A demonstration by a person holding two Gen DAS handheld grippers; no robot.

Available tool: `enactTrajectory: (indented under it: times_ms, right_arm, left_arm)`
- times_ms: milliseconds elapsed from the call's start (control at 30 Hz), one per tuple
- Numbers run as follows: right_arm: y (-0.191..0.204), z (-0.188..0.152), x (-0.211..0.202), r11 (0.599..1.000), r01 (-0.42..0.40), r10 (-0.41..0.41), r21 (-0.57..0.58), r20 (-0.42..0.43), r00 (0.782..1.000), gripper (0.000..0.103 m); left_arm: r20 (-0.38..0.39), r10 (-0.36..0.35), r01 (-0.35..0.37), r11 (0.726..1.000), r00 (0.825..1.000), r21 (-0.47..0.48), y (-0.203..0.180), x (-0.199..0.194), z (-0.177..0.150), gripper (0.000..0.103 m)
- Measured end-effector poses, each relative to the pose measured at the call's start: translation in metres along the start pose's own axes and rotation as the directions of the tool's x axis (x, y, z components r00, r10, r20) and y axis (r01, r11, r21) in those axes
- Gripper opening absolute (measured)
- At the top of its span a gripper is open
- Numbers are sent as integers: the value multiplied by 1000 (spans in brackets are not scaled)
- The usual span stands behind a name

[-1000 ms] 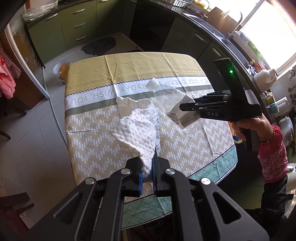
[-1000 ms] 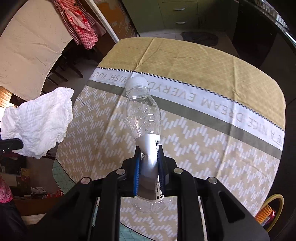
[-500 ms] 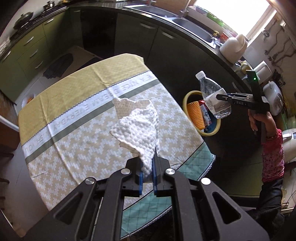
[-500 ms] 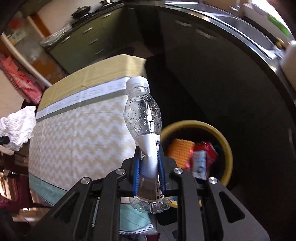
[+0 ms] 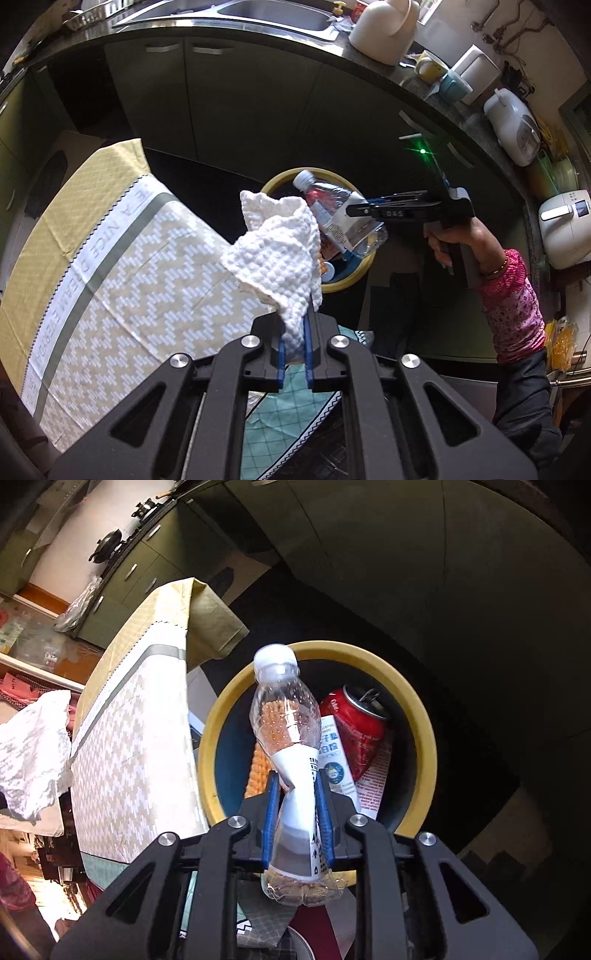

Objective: Collect trash
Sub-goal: 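Release the water bottle into the bin with the right gripper while left gripper drops the tissue there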

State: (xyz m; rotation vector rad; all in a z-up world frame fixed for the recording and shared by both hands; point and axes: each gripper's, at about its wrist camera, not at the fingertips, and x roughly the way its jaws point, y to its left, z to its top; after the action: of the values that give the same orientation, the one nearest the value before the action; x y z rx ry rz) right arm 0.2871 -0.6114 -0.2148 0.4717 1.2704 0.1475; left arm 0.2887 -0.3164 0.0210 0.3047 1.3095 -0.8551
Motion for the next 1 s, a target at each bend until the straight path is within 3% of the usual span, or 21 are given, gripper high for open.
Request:
enactTrajectory:
  times_ms: [333, 667, 733, 800, 1000]
  right_arm:
    - [-37, -44, -79, 997, -69, 63, 30, 174, 983, 46]
    - [-61, -96, -108, 995, -97, 89, 30, 189, 978, 46]
    - [-61, -99, -112, 995, -99, 91, 27, 199, 976, 46]
    - [-62, -103, -119, 994, -105, 97, 27, 217, 971, 46]
    - [-62, -117, -130, 994, -109, 101, 17, 254, 962, 46]
  left_arm:
    - [-108, -7, 13, 998, 994, 58, -42, 76, 38, 8]
    - [-208, 73, -63, 997, 975, 53, -62, 136, 55, 12]
    - [-212, 89, -79, 995, 973, 55, -65, 144, 60, 25]
    - [-197, 115, -106, 993, 974, 53, -67, 149, 64, 63]
    - [-150, 123, -116, 992, 981, 51, -58, 154, 65, 67]
